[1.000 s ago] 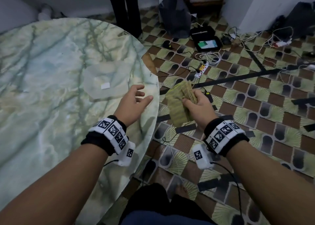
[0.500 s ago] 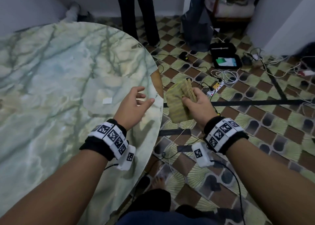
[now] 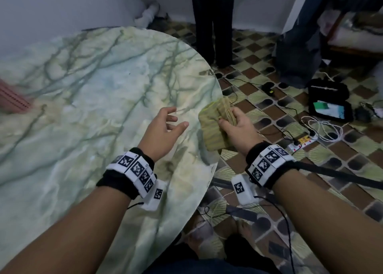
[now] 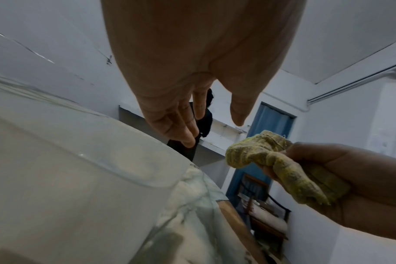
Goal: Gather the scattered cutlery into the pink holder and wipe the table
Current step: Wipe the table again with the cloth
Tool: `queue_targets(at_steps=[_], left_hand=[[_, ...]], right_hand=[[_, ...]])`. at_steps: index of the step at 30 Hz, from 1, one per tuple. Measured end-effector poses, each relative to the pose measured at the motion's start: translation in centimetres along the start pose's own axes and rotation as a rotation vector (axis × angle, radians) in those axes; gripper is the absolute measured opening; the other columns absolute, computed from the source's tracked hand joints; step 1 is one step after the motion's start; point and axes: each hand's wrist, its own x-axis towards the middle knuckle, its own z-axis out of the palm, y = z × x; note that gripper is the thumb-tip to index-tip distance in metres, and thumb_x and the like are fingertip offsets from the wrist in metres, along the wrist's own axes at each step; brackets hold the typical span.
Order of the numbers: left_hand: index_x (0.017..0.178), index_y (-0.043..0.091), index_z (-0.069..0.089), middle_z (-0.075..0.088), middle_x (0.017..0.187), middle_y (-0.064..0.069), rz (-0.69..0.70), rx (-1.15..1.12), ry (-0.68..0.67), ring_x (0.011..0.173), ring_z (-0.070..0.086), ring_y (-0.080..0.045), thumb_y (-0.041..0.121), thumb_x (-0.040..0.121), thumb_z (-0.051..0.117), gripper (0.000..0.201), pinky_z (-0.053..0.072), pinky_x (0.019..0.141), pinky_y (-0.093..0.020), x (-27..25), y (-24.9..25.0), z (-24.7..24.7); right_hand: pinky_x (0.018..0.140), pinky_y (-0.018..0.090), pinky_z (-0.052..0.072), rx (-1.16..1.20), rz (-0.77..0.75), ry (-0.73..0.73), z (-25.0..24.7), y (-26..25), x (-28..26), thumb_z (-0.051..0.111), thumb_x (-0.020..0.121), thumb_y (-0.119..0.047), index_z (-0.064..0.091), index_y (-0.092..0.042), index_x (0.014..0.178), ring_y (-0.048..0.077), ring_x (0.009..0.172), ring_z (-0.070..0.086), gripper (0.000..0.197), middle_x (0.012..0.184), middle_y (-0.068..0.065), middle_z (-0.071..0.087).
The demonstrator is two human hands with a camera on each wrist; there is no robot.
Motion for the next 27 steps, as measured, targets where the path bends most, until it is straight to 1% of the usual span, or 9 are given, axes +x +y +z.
queue_targets(at_steps=[4, 6, 9, 11, 14, 18, 19, 23, 27], left_hand=[[0.141, 0.027, 0.047, 0.060, 0.120, 0.008, -0.071, 0.025, 0.114, 0.094, 0.061, -0.006, 0.043, 0.094, 0.068, 0.054, 0.047, 0.076, -0.019, 0.7, 0.8, 1.5], [0.141, 0.027, 0.047, 0.060, 0.119, 0.008, -0.109, 0.027, 0.187, 0.091, 0.061, -0.006, 0.044, 0.094, 0.068, 0.054, 0.047, 0.076, -0.020, 0.7, 1.3, 2.4], [0.140, 0.028, 0.047, 0.060, 0.119, 0.010, -0.168, 0.040, 0.299, 0.090, 0.061, -0.006, 0.045, 0.094, 0.067, 0.054, 0.045, 0.073, -0.018, 0.0, 2.2, 3.6], [0.141, 0.027, 0.047, 0.060, 0.119, 0.010, -0.213, 0.046, 0.363, 0.090, 0.061, -0.007, 0.045, 0.094, 0.067, 0.054, 0.045, 0.073, -0.018, -0.5, 2.7, 3.9], [0.141, 0.025, 0.047, 0.059, 0.118, 0.008, -0.265, 0.052, 0.455, 0.088, 0.061, -0.010, 0.044, 0.094, 0.067, 0.054, 0.046, 0.072, -0.020, -1.3, 2.7, 3.3], [0.139, 0.025, 0.048, 0.058, 0.116, 0.006, -0.327, 0.054, 0.586, 0.086, 0.059, -0.013, 0.042, 0.094, 0.067, 0.052, 0.046, 0.072, -0.024, -2.4, 1.2, 1.4], [0.139, 0.026, 0.047, 0.058, 0.116, 0.005, -0.347, 0.051, 0.605, 0.086, 0.059, -0.013, 0.043, 0.094, 0.067, 0.052, 0.047, 0.072, -0.027, -2.6, 0.7, 0.9], [0.140, 0.024, 0.045, 0.053, 0.120, 0.000, -0.428, 0.108, 0.647, 0.085, 0.057, -0.012, 0.044, 0.094, 0.066, 0.055, 0.048, 0.075, -0.030, -3.2, -1.3, -0.4], [0.147, 0.013, 0.039, 0.051, 0.129, -0.013, -0.541, 0.196, 0.660, 0.102, 0.059, -0.024, 0.040, 0.094, 0.067, 0.066, 0.049, 0.089, -0.036, -3.3, -2.9, -1.6]], right_hand=[[0.091, 0.055, 0.057, -0.053, -0.013, -0.138, -1.3, 0.2, 3.7, 0.066, 0.080, -0.039, 0.063, -0.035, 0.101, 0.027, 0.099, 0.070, 0.021, 0.102, 0.003, 0.072], [0.091, 0.058, 0.056, -0.038, -0.014, -0.232, -2.1, 0.6, 5.6, 0.065, 0.076, -0.043, 0.064, -0.036, 0.100, 0.030, 0.103, 0.069, 0.025, 0.107, 0.005, 0.072], [0.092, 0.056, 0.057, -0.057, -0.049, -0.342, -2.8, -0.4, 7.3, 0.065, 0.083, -0.036, 0.064, -0.033, 0.103, 0.027, 0.103, 0.069, 0.020, 0.106, 0.004, 0.073], [0.091, 0.054, 0.057, -0.071, -0.075, -0.393, -2.7, -1.2, 8.2, 0.065, 0.087, -0.031, 0.064, -0.027, 0.105, 0.029, 0.100, 0.069, 0.018, 0.104, 0.008, 0.072], [0.088, 0.044, 0.058, -0.114, -0.120, -0.482, -1.3, -2.3, 9.6, 0.064, 0.096, -0.017, 0.063, -0.018, 0.107, 0.021, 0.092, 0.067, 0.011, 0.103, 0.011, 0.071], [0.081, 0.032, 0.056, -0.071, -0.167, -0.585, 2.1, -3.3, 10.7, 0.062, 0.098, -0.010, 0.062, -0.011, 0.112, 0.019, 0.090, 0.065, 0.015, 0.107, 0.014, 0.071], [0.080, 0.031, 0.056, -0.058, -0.165, -0.606, 3.1, -3.5, 10.7, 0.061, 0.098, -0.009, 0.062, -0.011, 0.112, 0.017, 0.089, 0.064, 0.015, 0.105, 0.014, 0.070], [0.079, 0.040, 0.056, -0.077, -0.180, -0.681, 6.6, -3.8, 10.9, 0.063, 0.093, -0.014, 0.062, -0.025, 0.096, 0.019, 0.084, 0.063, 0.011, 0.092, 0.006, 0.068], [0.070, 0.036, 0.054, -0.077, -0.186, -0.710, 9.6, -4.3, 11.4, 0.061, 0.097, -0.008, 0.061, -0.022, 0.094, 0.018, 0.078, 0.060, 0.014, 0.087, 0.005, 0.065]])
